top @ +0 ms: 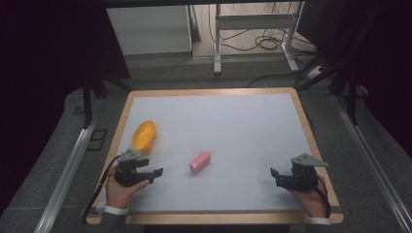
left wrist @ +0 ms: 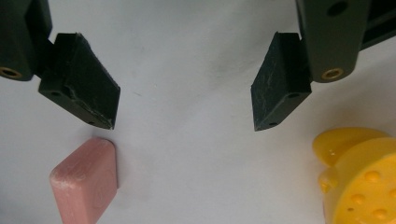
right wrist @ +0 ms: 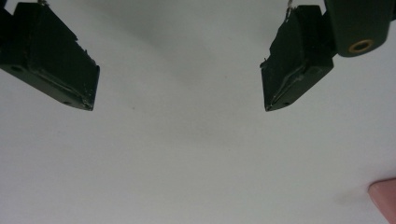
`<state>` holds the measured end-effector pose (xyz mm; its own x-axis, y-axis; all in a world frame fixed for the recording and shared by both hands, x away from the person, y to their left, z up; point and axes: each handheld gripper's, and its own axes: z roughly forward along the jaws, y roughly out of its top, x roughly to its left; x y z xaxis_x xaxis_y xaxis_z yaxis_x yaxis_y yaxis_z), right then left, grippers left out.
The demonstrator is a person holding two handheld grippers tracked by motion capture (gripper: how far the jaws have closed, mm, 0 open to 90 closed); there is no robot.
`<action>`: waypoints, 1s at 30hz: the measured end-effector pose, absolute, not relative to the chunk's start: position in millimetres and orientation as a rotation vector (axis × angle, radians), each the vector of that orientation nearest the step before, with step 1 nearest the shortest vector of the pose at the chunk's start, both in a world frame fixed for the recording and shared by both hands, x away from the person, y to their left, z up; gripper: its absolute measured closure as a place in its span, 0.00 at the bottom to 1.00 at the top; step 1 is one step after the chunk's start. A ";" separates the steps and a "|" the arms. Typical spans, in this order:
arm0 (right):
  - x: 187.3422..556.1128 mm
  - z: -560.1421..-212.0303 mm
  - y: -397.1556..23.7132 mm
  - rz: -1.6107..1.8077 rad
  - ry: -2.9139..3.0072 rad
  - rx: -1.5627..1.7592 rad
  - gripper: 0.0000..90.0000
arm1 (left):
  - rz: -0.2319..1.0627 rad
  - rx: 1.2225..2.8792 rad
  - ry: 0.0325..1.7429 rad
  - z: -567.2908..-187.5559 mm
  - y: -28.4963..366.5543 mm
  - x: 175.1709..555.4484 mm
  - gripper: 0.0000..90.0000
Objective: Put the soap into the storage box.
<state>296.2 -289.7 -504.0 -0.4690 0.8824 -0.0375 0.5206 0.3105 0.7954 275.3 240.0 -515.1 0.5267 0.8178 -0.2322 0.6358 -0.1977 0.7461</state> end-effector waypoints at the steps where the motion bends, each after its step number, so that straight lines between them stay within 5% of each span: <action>1: 296.1 -503.6 -290.1 1.016 2.108 1.239 0.12 | 0.271 1.915 1.193 -514.5 240.3 274.8 0.28; 30: 293.4 -499.2 -300.4 1.038 2.087 1.254 0.12 | 0.285 1.942 1.095 -470.0 213.4 279.7 0.31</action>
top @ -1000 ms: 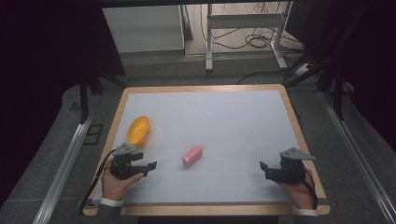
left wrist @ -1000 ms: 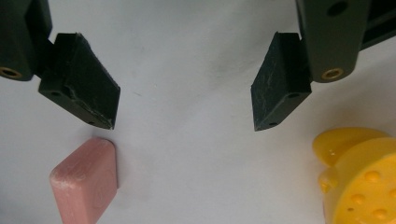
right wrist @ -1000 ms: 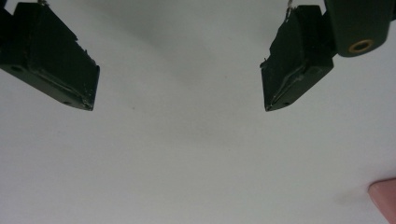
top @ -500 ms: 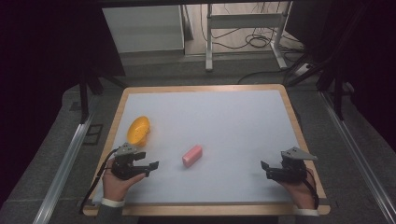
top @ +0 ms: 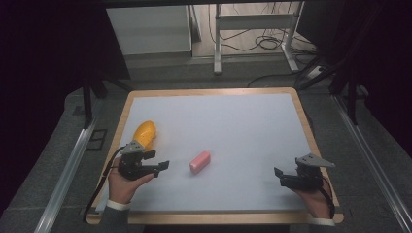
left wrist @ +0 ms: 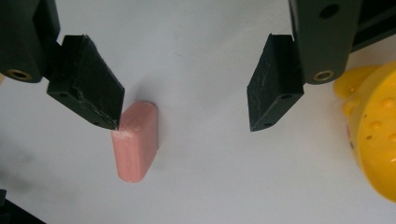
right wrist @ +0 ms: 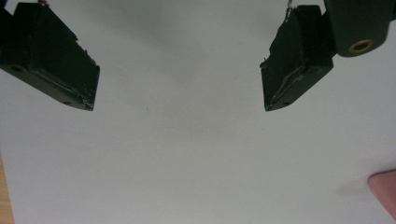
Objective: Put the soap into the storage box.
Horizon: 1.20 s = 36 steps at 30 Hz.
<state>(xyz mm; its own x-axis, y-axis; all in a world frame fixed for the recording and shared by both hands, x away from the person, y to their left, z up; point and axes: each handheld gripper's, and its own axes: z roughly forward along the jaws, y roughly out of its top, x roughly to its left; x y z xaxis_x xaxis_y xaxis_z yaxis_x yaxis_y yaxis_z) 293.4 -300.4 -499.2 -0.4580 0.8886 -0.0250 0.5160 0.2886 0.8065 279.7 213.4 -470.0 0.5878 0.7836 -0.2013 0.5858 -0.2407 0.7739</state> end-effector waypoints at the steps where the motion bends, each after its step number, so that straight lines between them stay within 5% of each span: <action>1: 293.3 -499.3 -300.7 1.037 2.086 1.257 0.12 | 0.284 1.947 1.093 -468.9 212.4 280.0 0.31; 36: 292.1 -498.4 -302.0 1.030 2.064 1.263 0.12 | 0.281 2.150 1.025 -450.2 154.6 304.0 0.31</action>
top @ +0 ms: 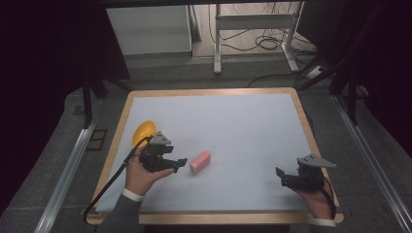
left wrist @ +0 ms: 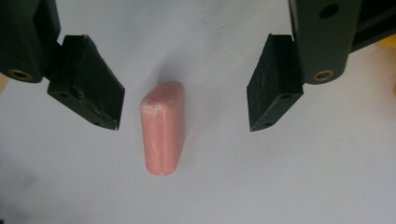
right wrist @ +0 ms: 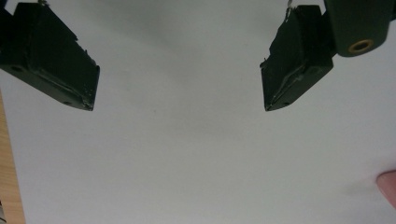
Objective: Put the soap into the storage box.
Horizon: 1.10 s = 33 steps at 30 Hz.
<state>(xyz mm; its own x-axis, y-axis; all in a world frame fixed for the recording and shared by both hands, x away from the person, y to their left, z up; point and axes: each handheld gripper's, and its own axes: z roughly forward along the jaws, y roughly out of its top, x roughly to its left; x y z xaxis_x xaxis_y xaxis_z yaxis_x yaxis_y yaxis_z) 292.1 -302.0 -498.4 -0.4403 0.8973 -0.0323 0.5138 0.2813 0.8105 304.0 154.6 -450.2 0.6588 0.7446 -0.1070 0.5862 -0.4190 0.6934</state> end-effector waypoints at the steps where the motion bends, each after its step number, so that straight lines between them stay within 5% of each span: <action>1: 291.7 -498.0 -301.3 1.028 2.062 1.262 0.12 | 0.277 2.157 1.021 -450.7 152.3 305.0 0.31; 33: 294.6 -504.3 -300.7 0.983 2.084 1.286 0.12 | 0.206 2.330 1.017 -483.2 92.0 337.5 0.30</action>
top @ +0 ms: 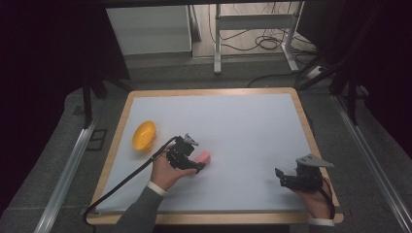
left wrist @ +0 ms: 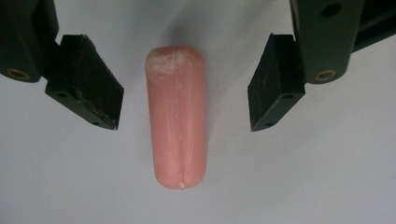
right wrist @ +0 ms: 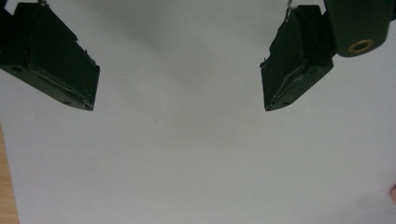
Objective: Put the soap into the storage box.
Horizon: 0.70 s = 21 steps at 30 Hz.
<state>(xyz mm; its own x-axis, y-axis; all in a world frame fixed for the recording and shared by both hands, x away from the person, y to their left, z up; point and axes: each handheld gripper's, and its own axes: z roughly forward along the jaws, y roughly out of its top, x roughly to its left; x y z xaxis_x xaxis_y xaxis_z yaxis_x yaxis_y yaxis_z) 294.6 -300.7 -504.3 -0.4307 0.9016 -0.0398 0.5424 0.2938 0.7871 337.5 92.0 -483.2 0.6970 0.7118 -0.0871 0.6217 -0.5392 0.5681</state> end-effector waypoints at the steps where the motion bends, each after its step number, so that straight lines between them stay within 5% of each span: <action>1: 294.8 -504.6 -300.5 0.982 2.084 1.287 0.12 | 0.212 2.337 1.014 -483.6 89.3 338.5 0.30; 14: 296.0 -506.4 -301.3 0.975 2.080 1.292 0.12 | 0.204 2.373 1.059 -499.3 78.8 351.6 0.34; 21: 295.8 -506.8 -302.2 0.972 2.076 1.296 0.12 | 0.216 2.398 1.051 -507.9 72.2 352.0 0.46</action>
<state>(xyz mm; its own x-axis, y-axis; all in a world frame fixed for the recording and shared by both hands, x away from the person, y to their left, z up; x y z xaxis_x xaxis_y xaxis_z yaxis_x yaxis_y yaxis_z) 295.8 -302.2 -506.8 -0.4195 0.9067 -0.0437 0.5471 0.2910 0.7848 352.0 72.2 -507.9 0.6878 0.7237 -0.0569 0.6428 -0.5708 0.5109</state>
